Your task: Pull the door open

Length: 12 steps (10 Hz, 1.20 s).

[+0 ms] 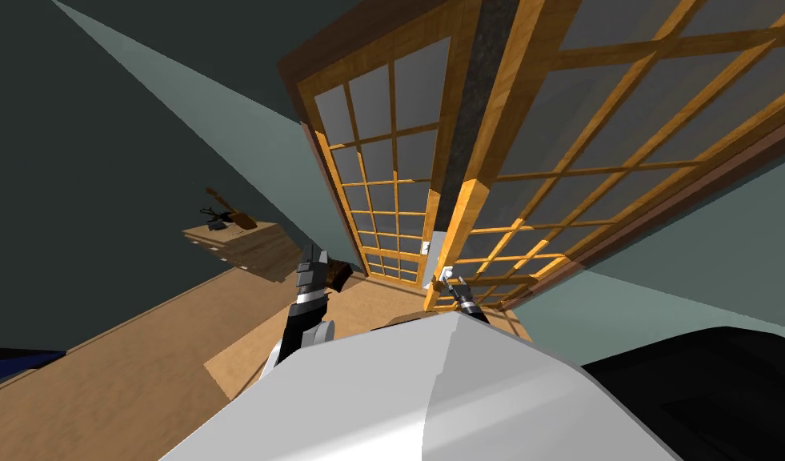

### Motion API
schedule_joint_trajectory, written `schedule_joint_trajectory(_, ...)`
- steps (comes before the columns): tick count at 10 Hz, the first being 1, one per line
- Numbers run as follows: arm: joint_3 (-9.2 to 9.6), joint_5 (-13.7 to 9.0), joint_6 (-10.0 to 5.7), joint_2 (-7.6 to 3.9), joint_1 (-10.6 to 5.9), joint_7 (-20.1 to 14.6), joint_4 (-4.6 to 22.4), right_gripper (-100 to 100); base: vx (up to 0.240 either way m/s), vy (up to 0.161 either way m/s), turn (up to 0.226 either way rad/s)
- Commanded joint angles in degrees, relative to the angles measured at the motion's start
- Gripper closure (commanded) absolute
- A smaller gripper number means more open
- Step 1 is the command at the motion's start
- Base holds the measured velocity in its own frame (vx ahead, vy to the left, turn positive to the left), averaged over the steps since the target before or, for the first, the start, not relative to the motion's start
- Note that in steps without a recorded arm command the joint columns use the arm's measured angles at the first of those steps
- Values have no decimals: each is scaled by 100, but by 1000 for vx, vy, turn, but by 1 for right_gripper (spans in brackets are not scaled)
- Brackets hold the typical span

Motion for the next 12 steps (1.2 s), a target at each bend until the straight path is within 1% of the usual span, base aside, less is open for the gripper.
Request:
schedule_joint_trajectory(1, -33, -15, 53, 21, -57, 30, 11, -100, 217, -45, 44)
schedule_joint_trajectory(2, -18, -7, 23, 15, -44, 13, 26, -100, 100, -14, 13)
schedule_joint_trajectory(3, -18, -7, 23, 15, -44, 13, 26, 100, -12, 1, 0)
schedule_joint_trajectory(8, -18, -7, 23, 15, -44, 13, 26, 100, -18, 3, 0)
schedule_joint_trajectory(9, 102, 58, -87, -59, 19, -95, 56, 100, -150, -35, 154)
schedule_joint_trajectory(12, 297, 168, -332, -210, 120, -297, 89, 100, -216, -67, 149)
